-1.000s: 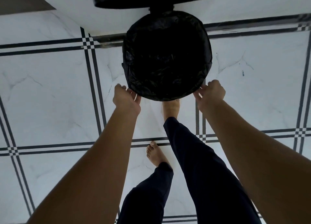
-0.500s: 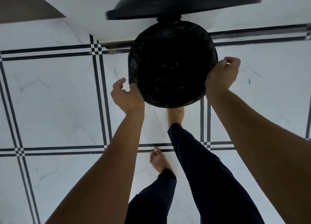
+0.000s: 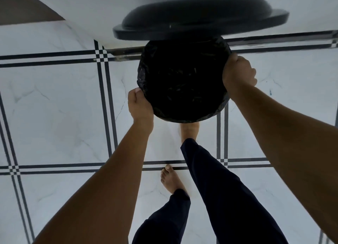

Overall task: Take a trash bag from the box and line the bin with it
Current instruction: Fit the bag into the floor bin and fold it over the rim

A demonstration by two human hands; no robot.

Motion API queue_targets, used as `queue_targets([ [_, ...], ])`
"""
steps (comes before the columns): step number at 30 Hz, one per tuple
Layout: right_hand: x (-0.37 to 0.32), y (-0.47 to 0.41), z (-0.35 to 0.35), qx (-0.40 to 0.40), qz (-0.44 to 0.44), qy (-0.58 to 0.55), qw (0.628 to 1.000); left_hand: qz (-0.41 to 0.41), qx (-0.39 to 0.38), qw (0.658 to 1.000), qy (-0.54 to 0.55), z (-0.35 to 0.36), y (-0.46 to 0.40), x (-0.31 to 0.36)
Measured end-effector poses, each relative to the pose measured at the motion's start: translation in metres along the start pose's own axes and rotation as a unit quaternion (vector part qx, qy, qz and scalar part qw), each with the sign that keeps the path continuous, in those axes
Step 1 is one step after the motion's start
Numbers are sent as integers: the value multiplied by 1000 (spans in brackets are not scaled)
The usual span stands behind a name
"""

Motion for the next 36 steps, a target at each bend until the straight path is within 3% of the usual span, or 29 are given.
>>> queue_targets([
  [2,-6,-5,-6,11,9,-23,1000,41,29,998,-32,-11,-3,12],
  [4,-20,-5,-23,82,-30,-75,993,152,74,980,-101,-17,5,44],
  [7,-49,4,-20,81,-128,-173,973,247,-20,960,-127,23,22,79],
  [9,-63,4,-1,23,-157,-151,976,254,-63,951,-165,56,23,89],
  [13,-65,-2,-8,-5,-150,2,989,191,-32,946,-261,75,-6,93],
  [16,-68,-70,73,-65,-190,76,977,121,-85,958,-246,77,-43,84],
  [17,-61,-115,92,-38,-240,100,965,102,-107,961,-235,76,-52,81],
  [19,-56,-143,101,10,-256,70,964,83,-119,966,-213,75,-57,81],
  [21,-70,-76,57,-21,-234,16,972,183,-40,942,-278,66,-44,103],
  [22,-86,-29,16,13,-216,0,976,270,31,912,-307,58,-26,119],
  [23,-80,-18,-2,-9,-216,-18,976,366,71,880,-294,57,0,130],
  [25,-79,-18,4,24,-222,-25,974,473,1,848,-240,82,45,122],
  [28,-84,-16,10,56,-238,-25,969,441,-157,846,-254,140,59,75],
  [30,-81,-20,6,87,-239,-20,967,406,-178,839,-315,169,40,48],
  [34,-84,-18,7,108,-263,-16,959,326,-202,753,-534,204,-15,-2],
  [36,-85,-19,8,115,-266,-14,957,305,-193,733,-577,202,-29,-15],
])
Point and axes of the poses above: each hand's wrist, its own y-axis away from the middle knuckle, its own z-axis out of the palm, x = y × z, the point moved 10 cm from there along -y, towards the middle knuckle, and after that the axes turned 8 degrees about y, right-handed, at the moved point
